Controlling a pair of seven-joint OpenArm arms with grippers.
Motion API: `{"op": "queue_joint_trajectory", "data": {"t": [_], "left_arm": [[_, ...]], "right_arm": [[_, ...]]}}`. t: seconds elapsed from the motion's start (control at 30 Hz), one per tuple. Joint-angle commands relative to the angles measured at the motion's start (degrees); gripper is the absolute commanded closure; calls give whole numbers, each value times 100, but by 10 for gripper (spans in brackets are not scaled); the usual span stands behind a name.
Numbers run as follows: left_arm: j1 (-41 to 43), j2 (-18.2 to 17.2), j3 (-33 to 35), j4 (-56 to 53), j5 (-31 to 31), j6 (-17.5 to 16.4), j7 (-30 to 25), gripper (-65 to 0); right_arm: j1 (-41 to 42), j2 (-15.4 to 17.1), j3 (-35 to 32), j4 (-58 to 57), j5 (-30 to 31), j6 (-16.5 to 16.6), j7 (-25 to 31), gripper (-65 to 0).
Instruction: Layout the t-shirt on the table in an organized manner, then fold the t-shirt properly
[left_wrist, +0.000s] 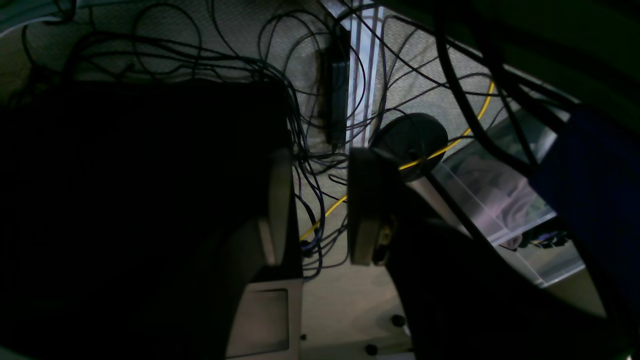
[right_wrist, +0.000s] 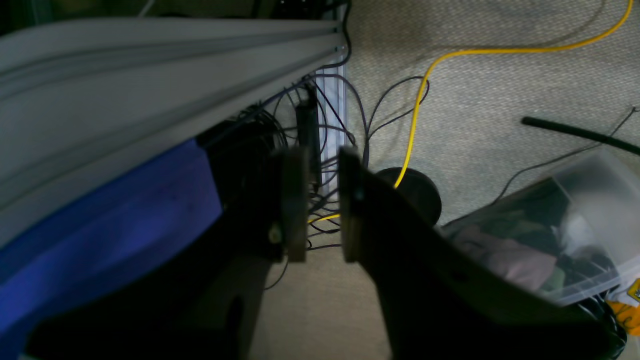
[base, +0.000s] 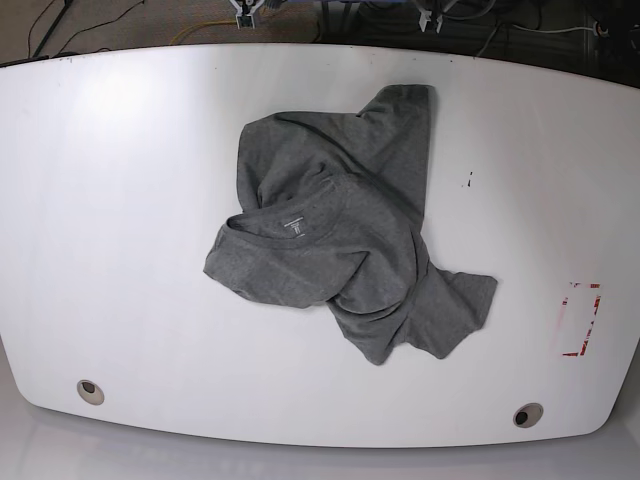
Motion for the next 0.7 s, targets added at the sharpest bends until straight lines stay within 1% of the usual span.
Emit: {"op": "queue_joint_trajectory", "data": {"t": [0.0,0.27,0.67], "left_arm": [[168,-34,5,114,-9,-87,-85,-174],[269,-50,4,197,18,-101,-136,-176],[560,-106,-4,355,21,-44,-72,-170]], "right_arm": [[-74,30,28,100,50,24,66,-101],[-73,31,24,62,36,24,95,-98],[-75,35,40,77,13,13,140,-94]]}}
